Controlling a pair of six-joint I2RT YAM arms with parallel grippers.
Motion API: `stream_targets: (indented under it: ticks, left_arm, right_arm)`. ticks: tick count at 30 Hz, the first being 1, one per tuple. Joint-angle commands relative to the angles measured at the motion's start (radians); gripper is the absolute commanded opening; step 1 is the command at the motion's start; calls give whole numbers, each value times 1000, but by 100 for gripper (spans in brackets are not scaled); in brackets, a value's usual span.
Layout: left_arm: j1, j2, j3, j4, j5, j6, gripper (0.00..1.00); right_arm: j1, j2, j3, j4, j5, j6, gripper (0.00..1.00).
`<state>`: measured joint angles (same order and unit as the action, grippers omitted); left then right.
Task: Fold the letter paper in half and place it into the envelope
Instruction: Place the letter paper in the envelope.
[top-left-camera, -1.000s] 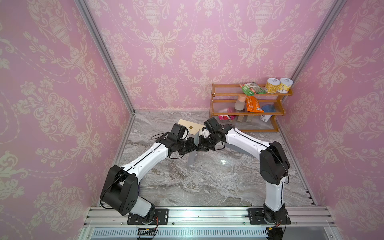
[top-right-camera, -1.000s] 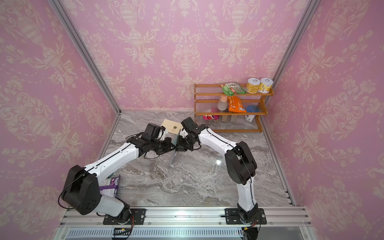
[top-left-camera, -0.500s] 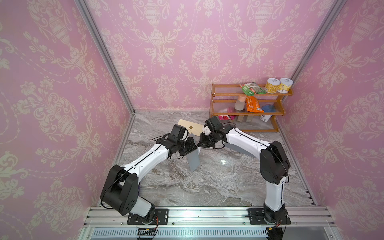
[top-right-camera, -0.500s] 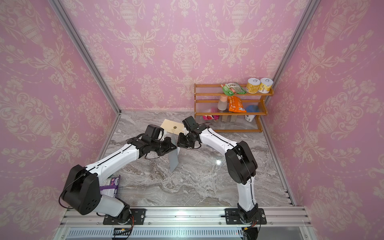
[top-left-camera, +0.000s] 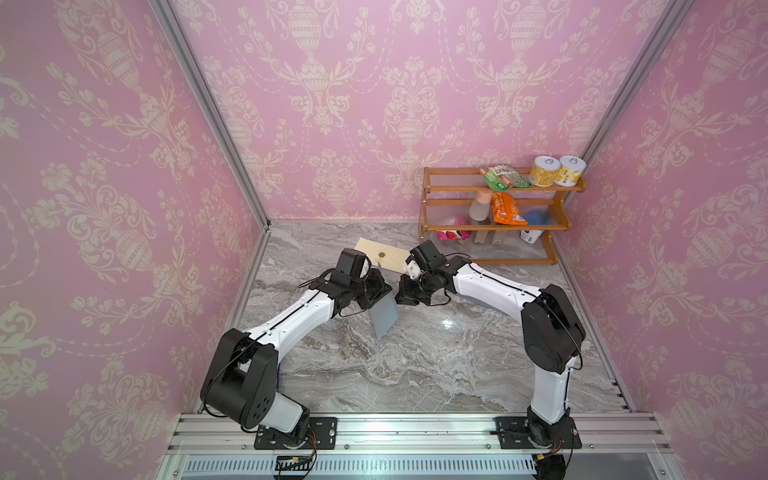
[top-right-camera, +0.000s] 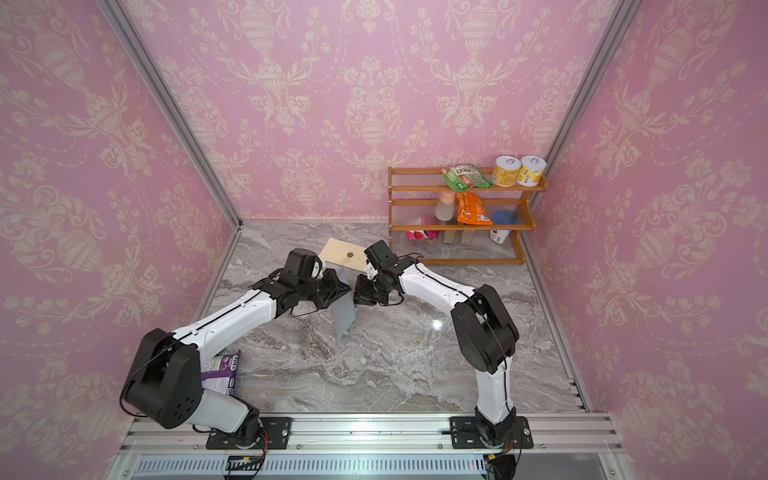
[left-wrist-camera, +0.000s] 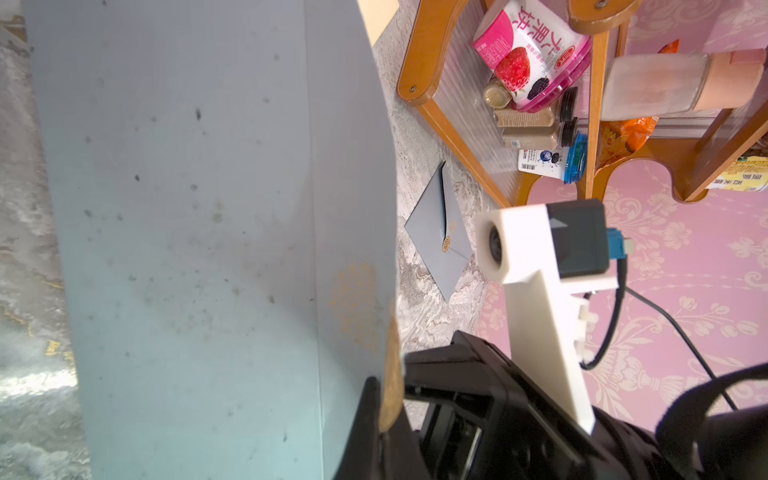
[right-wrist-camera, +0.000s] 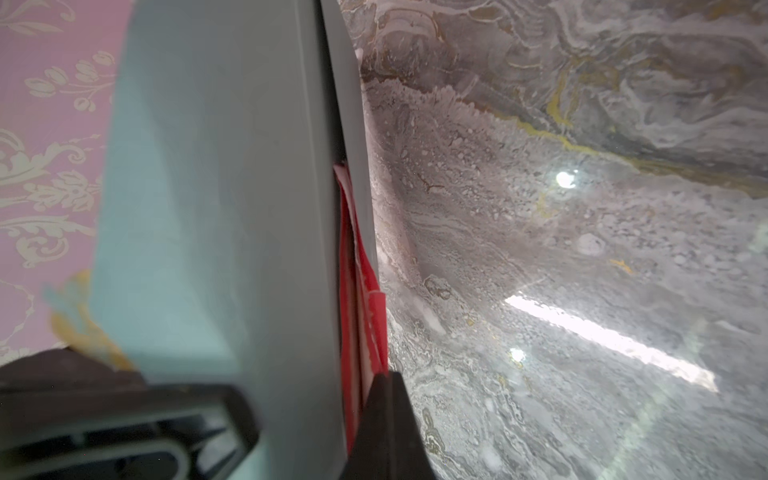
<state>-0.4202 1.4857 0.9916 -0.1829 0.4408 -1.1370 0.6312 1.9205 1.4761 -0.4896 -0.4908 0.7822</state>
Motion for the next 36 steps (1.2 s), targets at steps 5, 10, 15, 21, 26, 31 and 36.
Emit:
stream_targets:
  ticks: [5,10,15,21,26,31,36]
  left_arm:
    - [17,-11,-15,63,13,-35,0]
    - [18,-8,-18,78,11,-44,0]
    - [23,-10,-17,82,7,-43,0]
    - [29,-12,-21,84,15,-40,0]
    - [28,-13,-27,85,44,-33,0]
    - [24,-3,-39,138,106,-32,0]
    - [24,16,-83,225,153,-29,0]
  right_arm:
    - [25,-25,-39,65,-141,23,0]
    - [35,20,-36,73,-201,39,0]
    - [38,32,-31,60,-242,28,0]
    - [14,-2,-28,23,-244,0,18]
    - [-71,-64,-34,-57,-170,-20,61]
    - [-132,-95,-17,-170,-64,-84,99]
    - [-142,-99,-8,-208,-8,-96,100]
